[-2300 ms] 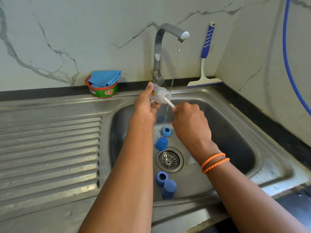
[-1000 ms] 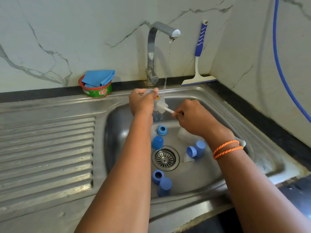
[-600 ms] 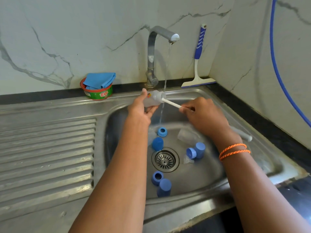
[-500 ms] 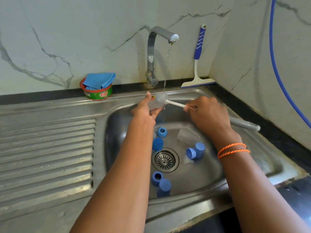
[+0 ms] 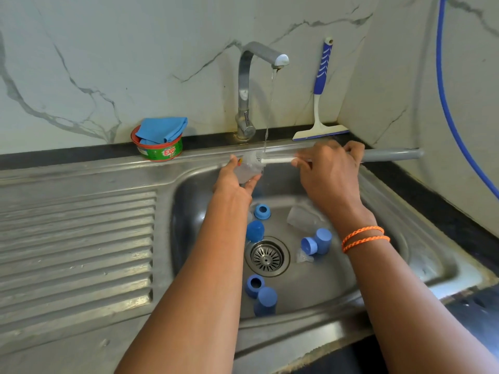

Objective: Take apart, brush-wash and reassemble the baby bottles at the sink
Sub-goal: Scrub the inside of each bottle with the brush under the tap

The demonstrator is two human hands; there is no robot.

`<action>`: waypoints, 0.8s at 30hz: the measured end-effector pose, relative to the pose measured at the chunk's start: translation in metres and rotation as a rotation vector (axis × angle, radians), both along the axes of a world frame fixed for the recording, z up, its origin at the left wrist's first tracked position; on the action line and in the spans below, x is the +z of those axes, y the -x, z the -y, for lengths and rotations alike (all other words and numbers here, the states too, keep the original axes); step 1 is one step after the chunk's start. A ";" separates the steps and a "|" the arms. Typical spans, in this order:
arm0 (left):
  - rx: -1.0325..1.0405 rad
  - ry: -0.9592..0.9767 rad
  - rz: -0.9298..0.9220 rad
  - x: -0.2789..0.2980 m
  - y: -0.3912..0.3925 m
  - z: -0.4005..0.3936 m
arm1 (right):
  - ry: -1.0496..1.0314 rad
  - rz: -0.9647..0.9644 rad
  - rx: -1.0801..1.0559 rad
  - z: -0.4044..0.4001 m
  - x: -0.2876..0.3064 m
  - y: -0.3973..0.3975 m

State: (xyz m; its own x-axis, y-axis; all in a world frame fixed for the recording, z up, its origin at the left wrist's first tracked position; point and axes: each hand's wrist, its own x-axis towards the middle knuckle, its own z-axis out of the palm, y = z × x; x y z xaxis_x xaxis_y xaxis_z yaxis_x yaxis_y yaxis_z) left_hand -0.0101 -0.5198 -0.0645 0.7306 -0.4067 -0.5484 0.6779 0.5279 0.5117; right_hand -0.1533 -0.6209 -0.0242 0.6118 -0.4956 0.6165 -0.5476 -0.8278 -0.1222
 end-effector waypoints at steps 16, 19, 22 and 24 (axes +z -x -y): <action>0.094 -0.338 0.377 0.006 -0.012 -0.002 | -0.084 -0.005 -0.054 -0.002 -0.014 -0.008; 0.051 -0.337 0.424 0.006 -0.016 -0.004 | -0.161 -0.013 0.022 0.005 -0.010 -0.002; -0.021 -0.222 0.357 0.012 -0.010 -0.009 | -0.281 0.084 0.047 0.007 -0.006 0.002; -0.046 -0.167 0.275 0.013 -0.007 -0.011 | -0.316 0.108 0.029 0.005 -0.007 0.001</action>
